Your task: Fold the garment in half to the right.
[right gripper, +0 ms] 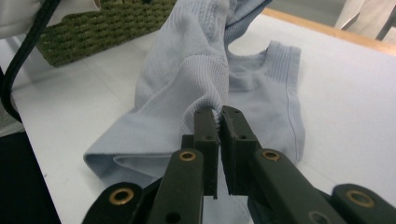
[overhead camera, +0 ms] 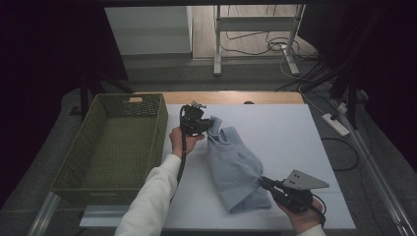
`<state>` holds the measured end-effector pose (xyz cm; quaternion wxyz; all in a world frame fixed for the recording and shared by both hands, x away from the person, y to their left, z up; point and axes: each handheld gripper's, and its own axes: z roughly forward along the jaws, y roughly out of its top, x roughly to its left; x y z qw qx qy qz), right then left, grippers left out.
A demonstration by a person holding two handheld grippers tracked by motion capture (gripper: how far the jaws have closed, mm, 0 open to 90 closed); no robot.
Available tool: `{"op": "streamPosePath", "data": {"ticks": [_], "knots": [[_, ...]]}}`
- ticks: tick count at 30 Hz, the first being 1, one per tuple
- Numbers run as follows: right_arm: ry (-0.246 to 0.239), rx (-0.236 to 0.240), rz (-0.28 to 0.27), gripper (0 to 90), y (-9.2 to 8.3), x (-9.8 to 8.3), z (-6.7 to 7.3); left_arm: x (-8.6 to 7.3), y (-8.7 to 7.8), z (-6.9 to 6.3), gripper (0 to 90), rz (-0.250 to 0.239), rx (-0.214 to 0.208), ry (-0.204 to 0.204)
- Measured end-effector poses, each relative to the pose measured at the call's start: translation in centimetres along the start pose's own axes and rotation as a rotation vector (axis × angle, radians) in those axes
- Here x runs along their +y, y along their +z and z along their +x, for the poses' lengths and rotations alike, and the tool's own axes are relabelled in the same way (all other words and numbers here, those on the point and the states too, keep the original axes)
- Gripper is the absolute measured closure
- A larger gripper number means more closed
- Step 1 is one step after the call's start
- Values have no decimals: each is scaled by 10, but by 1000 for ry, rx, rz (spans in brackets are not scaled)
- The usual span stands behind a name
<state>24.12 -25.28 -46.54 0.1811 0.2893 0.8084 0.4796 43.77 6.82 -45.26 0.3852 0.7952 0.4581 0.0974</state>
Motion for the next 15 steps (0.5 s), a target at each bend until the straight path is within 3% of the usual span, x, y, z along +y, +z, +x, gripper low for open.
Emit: {"op": "streamPosePath", "data": {"ticks": [15], "knots": [[17,-11,52,853,-3,-10,-6,0,17,-6,814,30,-9,8]]}}
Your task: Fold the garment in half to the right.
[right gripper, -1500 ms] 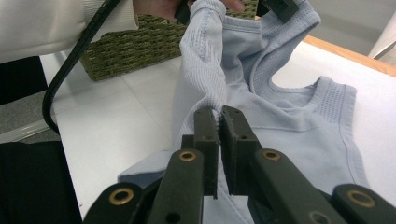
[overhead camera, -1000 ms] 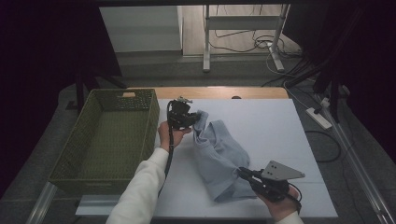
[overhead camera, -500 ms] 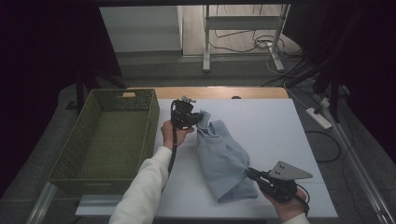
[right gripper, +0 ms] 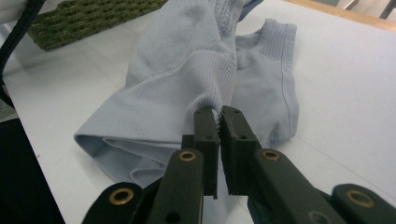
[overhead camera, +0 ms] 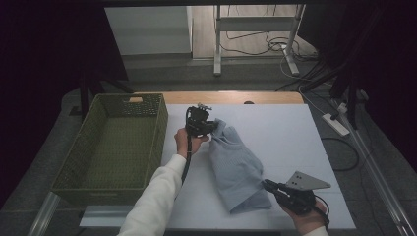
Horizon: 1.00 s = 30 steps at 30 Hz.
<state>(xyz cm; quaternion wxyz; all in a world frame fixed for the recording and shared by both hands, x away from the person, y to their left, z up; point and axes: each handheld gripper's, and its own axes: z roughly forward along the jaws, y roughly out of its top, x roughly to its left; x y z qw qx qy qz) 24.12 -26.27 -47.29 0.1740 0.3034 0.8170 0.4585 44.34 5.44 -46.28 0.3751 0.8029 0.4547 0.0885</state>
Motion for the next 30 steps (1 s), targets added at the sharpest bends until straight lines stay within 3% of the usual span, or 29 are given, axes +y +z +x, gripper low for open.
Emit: {"op": "streamPosePath", "data": {"ticks": [15,30], "knots": [[-2,-2,66,852,2,-9,-2,-3,15,-4,812,28,-1,5],[10,27,120,852,2,-17,-4,-5,28,-12,810,60,1,26]]}}
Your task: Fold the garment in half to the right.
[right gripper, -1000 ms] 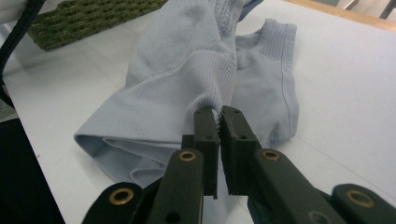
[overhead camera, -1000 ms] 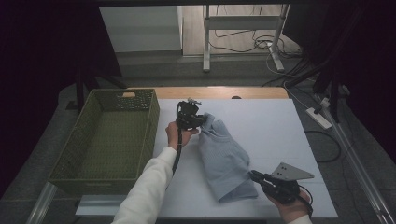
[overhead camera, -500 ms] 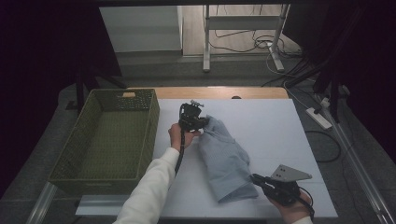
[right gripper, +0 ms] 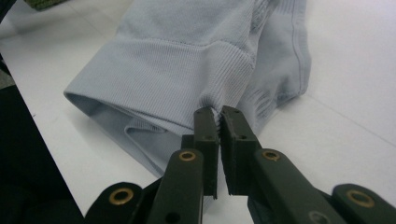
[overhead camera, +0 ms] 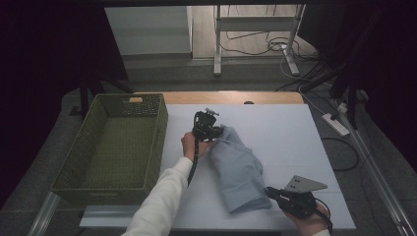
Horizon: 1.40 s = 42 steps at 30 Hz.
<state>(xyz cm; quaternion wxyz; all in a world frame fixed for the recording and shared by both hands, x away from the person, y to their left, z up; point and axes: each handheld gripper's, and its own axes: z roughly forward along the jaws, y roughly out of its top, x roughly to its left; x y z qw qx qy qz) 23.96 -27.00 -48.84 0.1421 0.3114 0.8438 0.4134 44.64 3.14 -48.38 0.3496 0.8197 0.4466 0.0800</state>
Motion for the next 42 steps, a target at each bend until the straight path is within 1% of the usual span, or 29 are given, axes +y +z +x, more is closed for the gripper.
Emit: {"op": "streamPosePath", "data": {"ticks": [9,16,23,33,42], "knots": [[16,11,24,851,2,-3,-4,-3,9,0,808,17,-3,-9],[8,17,36,851,4,-3,-3,-5,15,-3,805,32,-5,-4],[10,19,42,852,4,-4,-3,-8,20,-2,804,36,-11,-17],[12,22,52,852,4,-4,-3,-10,25,-3,803,42,-13,-18],[16,29,96,851,9,-6,-5,-11,27,-4,797,43,-16,-13]]}}
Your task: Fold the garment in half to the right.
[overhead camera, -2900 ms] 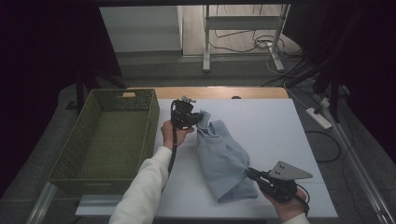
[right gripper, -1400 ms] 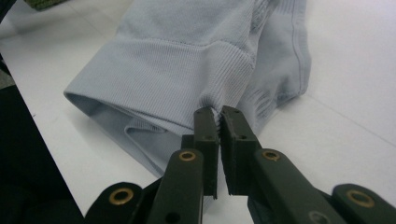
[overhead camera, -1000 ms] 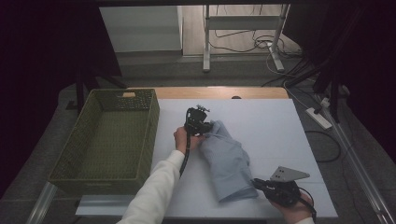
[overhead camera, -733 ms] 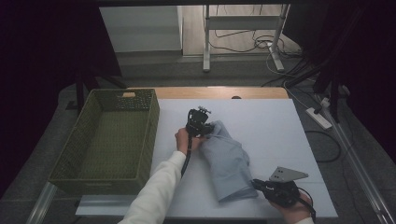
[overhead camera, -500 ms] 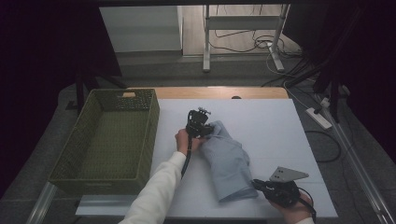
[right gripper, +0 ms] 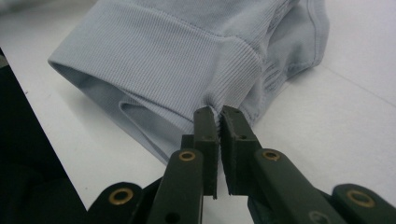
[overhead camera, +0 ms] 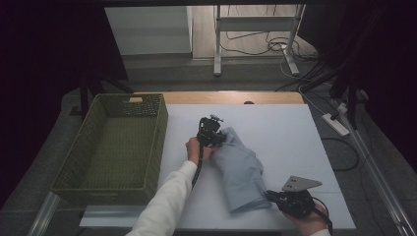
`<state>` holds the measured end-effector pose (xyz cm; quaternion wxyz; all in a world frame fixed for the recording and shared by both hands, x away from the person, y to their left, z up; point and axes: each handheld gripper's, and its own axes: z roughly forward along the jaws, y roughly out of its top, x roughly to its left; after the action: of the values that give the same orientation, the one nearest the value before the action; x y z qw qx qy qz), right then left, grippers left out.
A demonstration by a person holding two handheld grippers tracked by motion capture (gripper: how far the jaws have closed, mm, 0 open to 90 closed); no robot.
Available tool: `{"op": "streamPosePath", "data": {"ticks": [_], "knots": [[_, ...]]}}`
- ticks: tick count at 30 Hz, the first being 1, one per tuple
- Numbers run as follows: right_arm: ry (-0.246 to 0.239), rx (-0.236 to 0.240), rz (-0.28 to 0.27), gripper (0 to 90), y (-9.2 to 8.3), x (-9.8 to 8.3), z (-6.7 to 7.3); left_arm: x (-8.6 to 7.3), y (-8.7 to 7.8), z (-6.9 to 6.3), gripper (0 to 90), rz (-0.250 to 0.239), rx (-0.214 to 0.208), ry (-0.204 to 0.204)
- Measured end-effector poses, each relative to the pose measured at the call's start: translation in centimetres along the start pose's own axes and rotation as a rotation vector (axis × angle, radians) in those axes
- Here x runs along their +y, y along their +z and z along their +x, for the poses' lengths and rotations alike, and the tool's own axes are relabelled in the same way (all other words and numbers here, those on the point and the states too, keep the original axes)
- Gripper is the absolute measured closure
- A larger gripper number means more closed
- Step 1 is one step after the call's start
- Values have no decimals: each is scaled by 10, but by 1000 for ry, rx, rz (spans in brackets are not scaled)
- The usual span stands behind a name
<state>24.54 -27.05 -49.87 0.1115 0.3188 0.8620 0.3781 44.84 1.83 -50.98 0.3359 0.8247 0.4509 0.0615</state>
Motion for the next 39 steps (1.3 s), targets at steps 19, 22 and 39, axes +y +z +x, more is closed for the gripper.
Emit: {"op": "streamPosePath", "data": {"ticks": [19,22,39], "knots": [[-3,-37,-89,604,-4,0,-2,4,-11,-3,451,-49,-18,-4],[-6,-41,-127,529,-6,2,-1,5,-19,-3,393,-77,-19,-8],[25,-53,-197,448,-12,5,-4,-2,-71,-6,345,-149,-65,3]]}}
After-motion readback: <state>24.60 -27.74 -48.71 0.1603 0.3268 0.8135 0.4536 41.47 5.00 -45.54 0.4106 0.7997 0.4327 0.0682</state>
